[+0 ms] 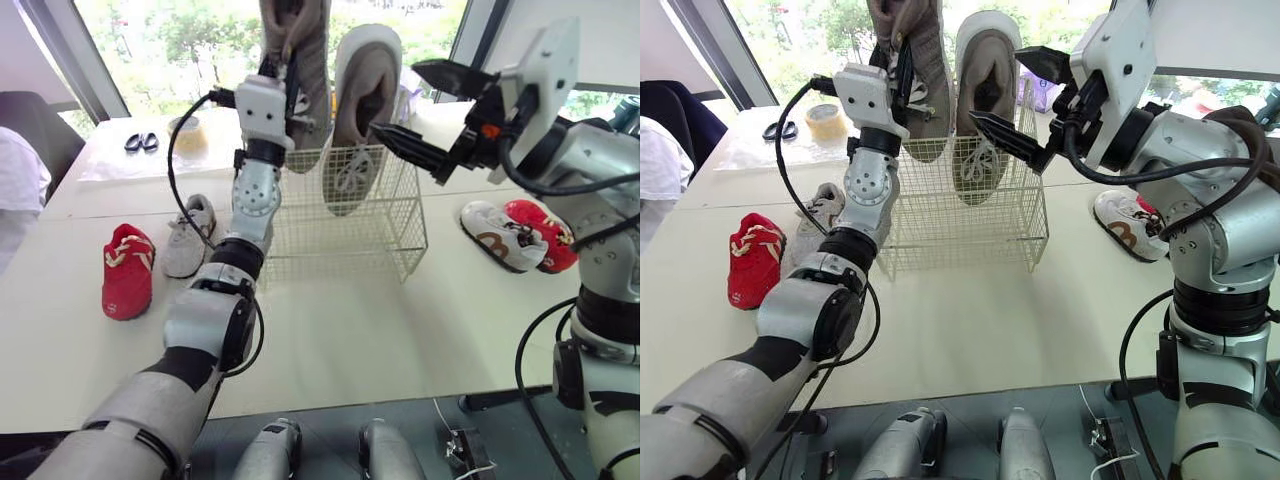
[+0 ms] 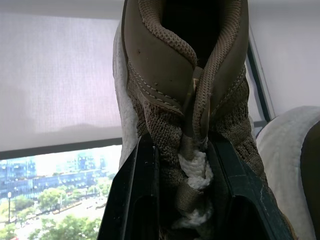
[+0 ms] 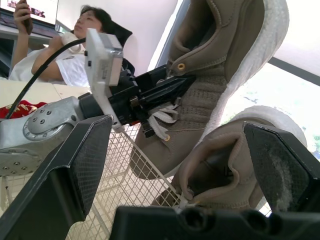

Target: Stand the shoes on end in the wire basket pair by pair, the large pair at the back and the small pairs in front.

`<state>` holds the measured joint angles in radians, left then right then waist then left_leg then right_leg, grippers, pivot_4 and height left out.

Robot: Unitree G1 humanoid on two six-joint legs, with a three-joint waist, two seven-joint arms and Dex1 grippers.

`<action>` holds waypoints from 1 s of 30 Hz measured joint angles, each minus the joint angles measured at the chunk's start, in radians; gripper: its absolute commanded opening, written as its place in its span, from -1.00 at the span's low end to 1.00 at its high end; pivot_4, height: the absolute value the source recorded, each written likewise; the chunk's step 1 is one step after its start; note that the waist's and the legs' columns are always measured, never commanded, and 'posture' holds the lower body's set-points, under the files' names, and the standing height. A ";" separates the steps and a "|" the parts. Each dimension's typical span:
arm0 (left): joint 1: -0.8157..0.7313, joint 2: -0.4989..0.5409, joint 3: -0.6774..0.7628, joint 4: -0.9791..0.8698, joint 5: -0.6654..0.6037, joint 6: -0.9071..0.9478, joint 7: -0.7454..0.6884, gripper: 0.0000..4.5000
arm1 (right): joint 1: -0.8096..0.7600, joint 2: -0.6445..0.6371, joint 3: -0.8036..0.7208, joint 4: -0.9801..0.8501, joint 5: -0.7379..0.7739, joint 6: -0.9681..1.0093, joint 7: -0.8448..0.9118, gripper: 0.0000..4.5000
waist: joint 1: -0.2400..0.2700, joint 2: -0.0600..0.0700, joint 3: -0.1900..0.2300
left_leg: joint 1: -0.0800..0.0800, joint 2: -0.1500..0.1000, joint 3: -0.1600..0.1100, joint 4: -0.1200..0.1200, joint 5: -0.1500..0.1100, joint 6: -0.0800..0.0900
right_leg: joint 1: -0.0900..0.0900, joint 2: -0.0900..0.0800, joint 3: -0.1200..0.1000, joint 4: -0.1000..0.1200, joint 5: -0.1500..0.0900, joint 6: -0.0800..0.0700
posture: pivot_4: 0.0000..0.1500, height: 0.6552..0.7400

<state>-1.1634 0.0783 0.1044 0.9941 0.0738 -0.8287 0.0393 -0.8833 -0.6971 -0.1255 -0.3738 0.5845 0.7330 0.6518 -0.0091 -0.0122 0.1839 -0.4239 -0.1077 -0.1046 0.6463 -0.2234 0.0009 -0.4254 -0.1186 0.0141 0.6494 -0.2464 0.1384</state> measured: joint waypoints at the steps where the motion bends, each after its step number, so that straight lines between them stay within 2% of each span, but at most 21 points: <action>1: 0.019 -0.003 -0.002 -0.027 -0.006 0.005 -0.011 0.11 | 0.000 0.000 0.000 0.000 0.000 0.001 0.000 1.00 | 0.001 0.001 0.000 | 0.001 0.000 0.000 0.000 0.000 0.000 | 0.001 0.000 0.000 0.000 0.000 0.000 | 1.00 1.00; 4: 0.123 -0.008 -0.011 -0.165 -0.060 0.065 -0.079 0.81 | 0.001 0.001 0.000 -0.001 0.003 0.003 -0.001 1.00 | 0.000 0.008 -0.006 | 0.005 0.000 0.000 0.000 0.000 0.000 | 0.005 0.000 0.000 0.000 0.000 0.000 | 1.00 1.00; 5: 0.153 -0.008 -0.013 -0.204 -0.072 0.086 -0.099 0.98 | 0.002 0.001 0.000 -0.002 0.006 0.003 -0.002 1.00 | 0.000 0.009 -0.007 | 0.006 0.000 0.000 -0.001 0.000 0.000 | 0.006 0.000 0.000 0.000 0.000 0.000 | 1.00 1.00; 12: 0.410 0.035 -0.043 -0.540 -0.164 0.361 -0.244 0.98 | 0.011 0.004 0.000 -0.003 0.009 0.002 -0.008 1.00 | 0.002 0.009 -0.007 | 0.008 0.000 -0.002 0.000 -0.001 0.001 | 0.009 0.000 -0.001 -0.001 0.000 0.000 | 1.00 1.00; 19: 0.599 0.202 -0.055 -0.957 -0.357 0.817 -0.436 0.98 | 0.038 0.002 -0.006 0.000 0.010 0.001 -0.005 1.00 | -0.003 0.009 -0.007 | 0.005 0.000 -0.002 -0.001 -0.001 0.001 | 0.005 0.001 0.000 -0.002 0.000 0.000 | 1.00 1.00; 24: 0.626 0.371 -0.002 -1.183 -0.608 1.174 -0.543 0.98 | 0.102 -0.034 -0.029 0.000 0.004 0.002 -0.018 1.00 | 0.000 0.009 -0.006 | 0.002 0.000 -0.002 -0.001 -0.001 0.001 | 0.003 0.000 0.000 -0.002 0.000 0.000 | 1.00 1.00; 26: 0.624 0.456 0.048 -1.230 -0.745 1.337 -0.587 0.98 | 0.143 -0.067 -0.073 0.002 -0.018 0.005 -0.050 1.00 | -0.001 0.009 -0.006 | 0.002 0.000 -0.002 -0.001 -0.001 0.001 | 0.002 0.000 0.000 -0.002 0.000 0.000 | 1.00 1.00; 30: 0.627 0.571 0.077 -1.276 -0.916 1.540 -0.685 0.98 | 0.238 -0.146 -0.151 0.054 -0.082 0.010 -0.094 1.00 | 0.001 0.009 -0.006 | 0.001 0.000 -0.002 -0.001 -0.001 0.001 | 0.003 0.000 0.000 -0.003 0.000 -0.001 | 1.00 1.00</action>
<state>-0.5362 0.6495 0.1817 -0.2815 -0.8423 0.7113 -0.6454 -0.6451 -0.8429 -0.2767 -0.3202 0.5030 0.7426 0.5579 -0.0081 -0.0030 0.1775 -0.4224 -0.1076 -0.1067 0.6455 -0.2246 0.0021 -0.4228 -0.1183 0.0139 0.6468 -0.2468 0.1379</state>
